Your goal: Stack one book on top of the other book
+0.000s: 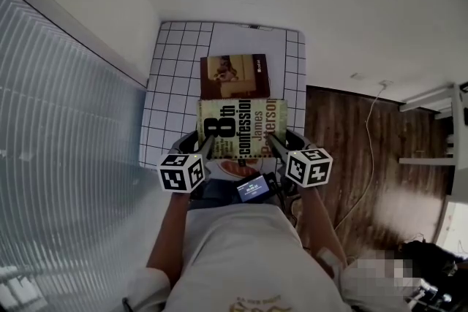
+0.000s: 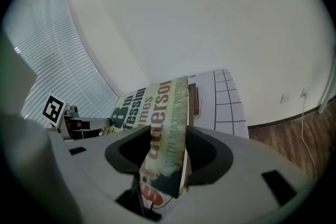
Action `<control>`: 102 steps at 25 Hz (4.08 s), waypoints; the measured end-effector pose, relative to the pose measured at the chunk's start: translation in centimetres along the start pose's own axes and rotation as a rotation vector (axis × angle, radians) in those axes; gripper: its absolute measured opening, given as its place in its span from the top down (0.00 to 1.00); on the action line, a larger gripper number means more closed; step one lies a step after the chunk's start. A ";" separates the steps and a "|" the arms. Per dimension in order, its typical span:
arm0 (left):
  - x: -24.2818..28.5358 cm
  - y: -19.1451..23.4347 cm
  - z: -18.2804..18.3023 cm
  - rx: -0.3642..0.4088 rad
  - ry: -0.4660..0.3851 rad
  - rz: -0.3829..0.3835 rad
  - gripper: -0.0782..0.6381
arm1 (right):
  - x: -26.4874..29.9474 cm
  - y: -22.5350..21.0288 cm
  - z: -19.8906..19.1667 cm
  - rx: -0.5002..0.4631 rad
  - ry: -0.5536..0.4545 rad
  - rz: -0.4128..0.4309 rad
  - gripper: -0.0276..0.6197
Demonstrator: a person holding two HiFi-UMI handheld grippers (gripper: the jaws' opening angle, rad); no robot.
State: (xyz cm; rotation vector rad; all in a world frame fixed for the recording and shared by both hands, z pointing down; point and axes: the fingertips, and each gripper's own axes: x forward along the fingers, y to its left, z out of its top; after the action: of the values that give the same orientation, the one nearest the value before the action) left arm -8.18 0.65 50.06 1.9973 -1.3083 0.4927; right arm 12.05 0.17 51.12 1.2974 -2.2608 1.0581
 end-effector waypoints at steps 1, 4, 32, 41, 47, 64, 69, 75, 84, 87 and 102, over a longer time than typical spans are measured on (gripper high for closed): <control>0.1 0.0 0.1 0.001 -0.002 0.000 0.64 | 0.1 0.0 0.1 -0.001 0.000 0.001 0.63; 0.2 0.2 0.2 -0.001 -0.002 0.001 0.64 | 0.4 -0.1 0.3 -0.001 0.002 0.000 0.63; 7.3 3.9 3.4 -0.052 0.098 -0.039 0.65 | 7.2 -3.3 4.6 0.023 0.096 -0.046 0.63; 9.1 5.2 4.4 -0.051 0.116 -0.037 0.65 | 9.5 -4.1 5.8 0.030 0.108 -0.048 0.63; 9.7 5.9 4.9 -0.052 0.116 -0.031 0.65 | 10.6 -4.3 6.2 0.033 0.116 -0.043 0.63; 12.1 7.5 6.8 -0.036 0.133 -0.033 0.66 | 13.6 -5.4 8.3 0.039 0.135 -0.051 0.63; 12.8 7.8 7.2 -0.026 0.141 -0.028 0.66 | 14.3 -5.7 8.7 0.038 0.140 -0.050 0.63; 13.4 8.3 7.7 -0.025 0.147 -0.025 0.66 | 15.2 -6.0 9.2 0.037 0.147 -0.045 0.63; 14.1 8.5 8.4 -0.033 0.145 -0.022 0.66 | 16.0 -6.5 9.8 0.048 0.150 -0.038 0.63; 14.3 8.7 8.5 -0.036 0.140 -0.021 0.66 | 16.3 -6.5 10.0 0.045 0.141 -0.040 0.63; 15.1 9.1 8.8 -0.044 0.122 -0.023 0.66 | 17.0 -6.9 10.2 0.031 0.112 -0.065 0.62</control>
State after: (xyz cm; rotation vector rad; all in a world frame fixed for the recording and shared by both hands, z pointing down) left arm -10.54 -17.75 56.74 1.9128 -1.2105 0.5608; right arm 9.61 -19.70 57.49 1.2819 -2.1137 1.1187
